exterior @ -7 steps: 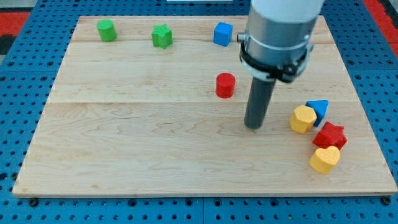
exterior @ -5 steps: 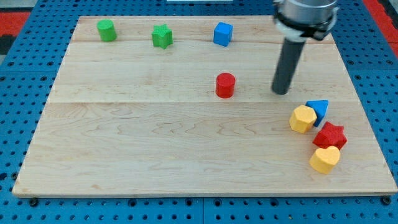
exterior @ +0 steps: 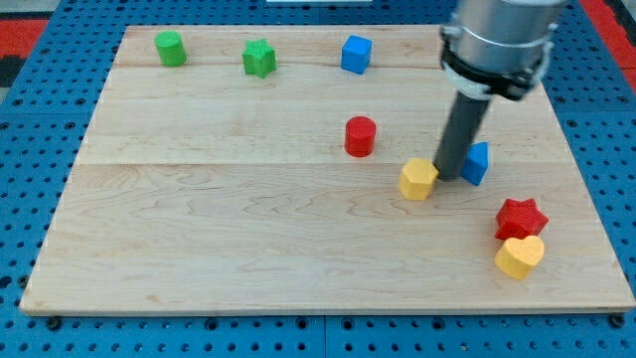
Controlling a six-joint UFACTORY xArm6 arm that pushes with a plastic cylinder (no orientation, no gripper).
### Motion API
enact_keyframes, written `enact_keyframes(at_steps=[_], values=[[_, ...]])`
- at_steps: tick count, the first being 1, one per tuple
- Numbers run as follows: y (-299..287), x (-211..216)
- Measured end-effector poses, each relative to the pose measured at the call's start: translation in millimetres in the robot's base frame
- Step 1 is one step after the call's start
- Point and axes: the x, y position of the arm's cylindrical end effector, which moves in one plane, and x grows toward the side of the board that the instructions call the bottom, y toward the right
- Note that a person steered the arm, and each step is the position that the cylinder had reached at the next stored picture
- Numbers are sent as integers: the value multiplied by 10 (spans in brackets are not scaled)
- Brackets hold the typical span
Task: Move the blue triangle to the right of the blue cube
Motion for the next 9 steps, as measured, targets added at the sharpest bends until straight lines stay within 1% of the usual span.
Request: enact_keyframes(at_steps=[1, 3, 5, 7, 8, 9], values=[[226, -215], [422, 203], [697, 384], [1261, 384], [1274, 545], [1676, 566]])
